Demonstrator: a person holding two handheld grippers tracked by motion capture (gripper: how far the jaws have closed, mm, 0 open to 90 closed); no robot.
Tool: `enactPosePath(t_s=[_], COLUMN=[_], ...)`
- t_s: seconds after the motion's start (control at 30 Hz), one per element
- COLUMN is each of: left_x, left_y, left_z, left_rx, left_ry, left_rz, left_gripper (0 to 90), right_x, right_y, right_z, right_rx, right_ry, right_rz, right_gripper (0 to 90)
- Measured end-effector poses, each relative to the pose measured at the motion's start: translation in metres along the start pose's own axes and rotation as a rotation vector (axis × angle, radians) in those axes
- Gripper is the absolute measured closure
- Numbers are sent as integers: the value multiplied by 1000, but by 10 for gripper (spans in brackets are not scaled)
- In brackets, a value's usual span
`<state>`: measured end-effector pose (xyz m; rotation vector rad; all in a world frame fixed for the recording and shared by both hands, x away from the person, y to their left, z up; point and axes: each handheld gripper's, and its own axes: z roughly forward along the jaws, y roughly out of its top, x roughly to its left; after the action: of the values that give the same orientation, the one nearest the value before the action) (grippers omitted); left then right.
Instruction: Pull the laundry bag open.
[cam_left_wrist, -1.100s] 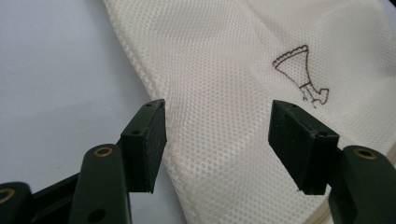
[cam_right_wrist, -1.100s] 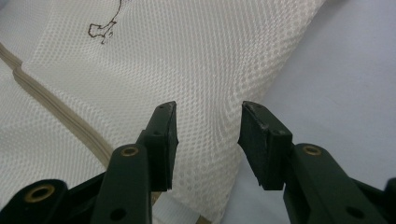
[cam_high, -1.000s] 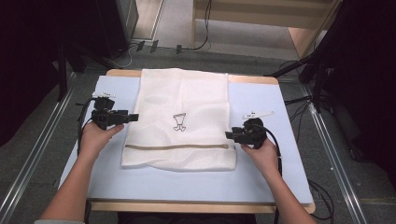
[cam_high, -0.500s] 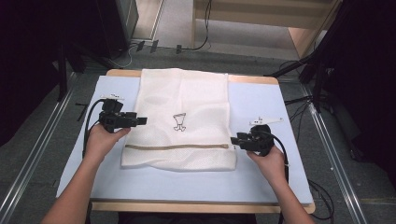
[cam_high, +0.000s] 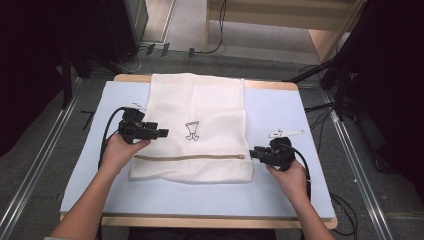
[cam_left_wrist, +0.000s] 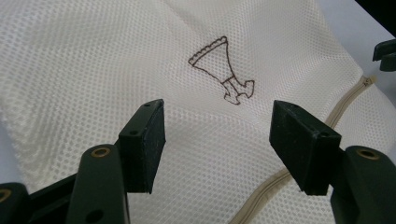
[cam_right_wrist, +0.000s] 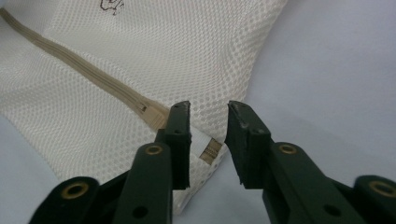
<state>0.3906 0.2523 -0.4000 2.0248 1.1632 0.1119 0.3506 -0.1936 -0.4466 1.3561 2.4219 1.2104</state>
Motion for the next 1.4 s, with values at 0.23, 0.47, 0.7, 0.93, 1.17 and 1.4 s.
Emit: enactPosePath(t_s=[0.23,0.47,0.7,0.93,1.17,1.4], left_x=[-11,-17,-18,-19,-20,-22], left_y=[4,4,4,4,4,4], left_z=[9,14,15,16,18,20], left_rx=[8,20,21,25,31,37], left_ry=[-23,-28,-29,-29,-30,-32], left_rz=[37,38,58,66,74,75], left_gripper=[365,363,363,363,364,367], right_x=[5,3,11,10,11,5], right_y=[-1,-2,-2,-2,1,2], right_z=[14,28,37,36,37,43], right_rx=[59,96,101,104,84,92], right_ry=[26,28,45,60,37,84], right_rz=[-8,4,-33,-27,-49,-36], right_gripper=[868,900,900,900,900,900])
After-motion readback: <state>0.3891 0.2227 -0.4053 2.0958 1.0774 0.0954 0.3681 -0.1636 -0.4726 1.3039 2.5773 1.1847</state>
